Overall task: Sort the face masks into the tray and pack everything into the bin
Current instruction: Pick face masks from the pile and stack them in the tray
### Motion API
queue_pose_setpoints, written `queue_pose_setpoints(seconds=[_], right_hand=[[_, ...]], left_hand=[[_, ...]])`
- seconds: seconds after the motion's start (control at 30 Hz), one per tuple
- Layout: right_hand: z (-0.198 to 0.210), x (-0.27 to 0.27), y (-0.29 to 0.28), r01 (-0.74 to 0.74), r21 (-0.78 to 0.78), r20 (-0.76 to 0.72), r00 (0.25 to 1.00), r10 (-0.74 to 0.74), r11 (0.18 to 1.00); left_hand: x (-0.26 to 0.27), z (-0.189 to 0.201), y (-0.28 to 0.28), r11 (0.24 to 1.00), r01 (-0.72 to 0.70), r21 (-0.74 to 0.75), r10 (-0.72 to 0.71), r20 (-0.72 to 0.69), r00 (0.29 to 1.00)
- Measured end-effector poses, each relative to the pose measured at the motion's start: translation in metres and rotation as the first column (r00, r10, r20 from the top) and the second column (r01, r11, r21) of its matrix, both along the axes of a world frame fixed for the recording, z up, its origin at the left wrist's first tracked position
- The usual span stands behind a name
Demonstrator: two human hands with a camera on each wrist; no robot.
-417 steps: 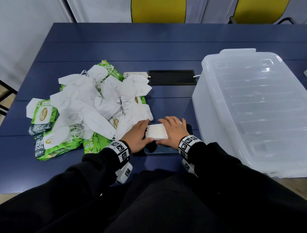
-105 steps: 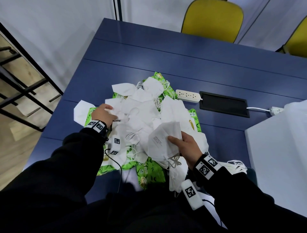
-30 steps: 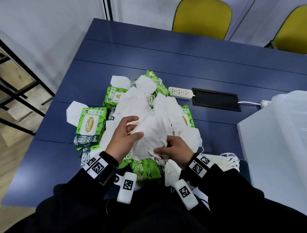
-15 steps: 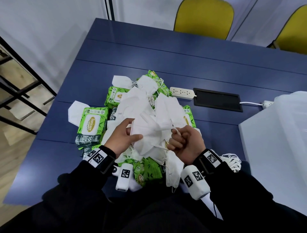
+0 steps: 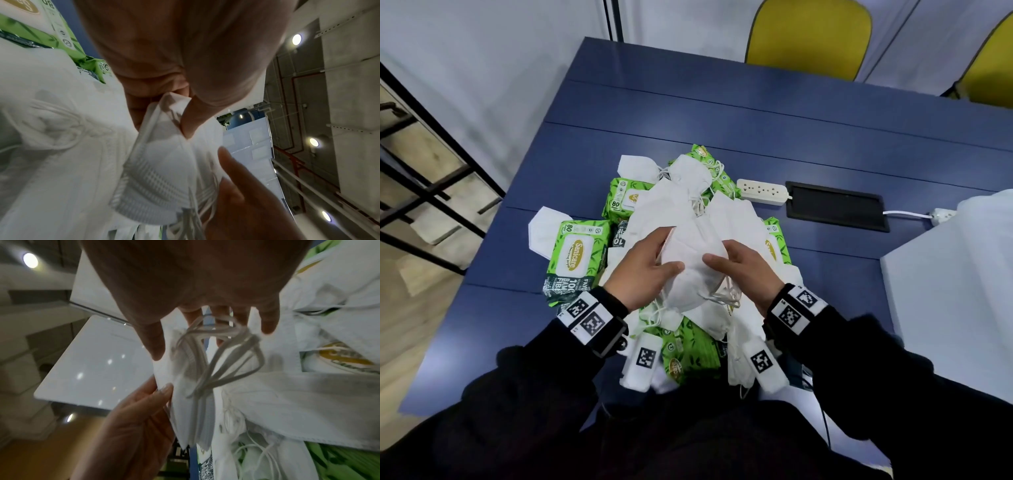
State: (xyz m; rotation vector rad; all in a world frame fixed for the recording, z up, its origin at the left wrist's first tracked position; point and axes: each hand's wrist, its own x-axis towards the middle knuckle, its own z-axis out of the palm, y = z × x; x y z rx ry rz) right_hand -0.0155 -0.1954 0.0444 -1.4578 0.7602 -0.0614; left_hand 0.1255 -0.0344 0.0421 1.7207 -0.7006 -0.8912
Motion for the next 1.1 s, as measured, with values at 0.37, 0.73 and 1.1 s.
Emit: queue_pose_setpoints(seconds=[0.37,0.73,1.1], right_hand=[[0.007,0.053,0.022,-0.007,-0.062,0.07,0.997,0.012,0.998],[-0.011,0.045,0.012,0.142,0.174,-0.025,0.99,-0.14,0.974],[-0.024,0.043,0.007,0.171,0.178,-0.068,0.985,-0.161,0.969]], left_hand=[[0.023,0.0,0.018,0.996,-0.04,-0.085,0.031,-0.103,0.994],[0.223,-0.083,0.106,0.589,-0.651,0.48,0.45,0.474,0.757],[0.246,-0.143,0.098,0.428,-0.476,0.768,0.322,0.363,0.874]])
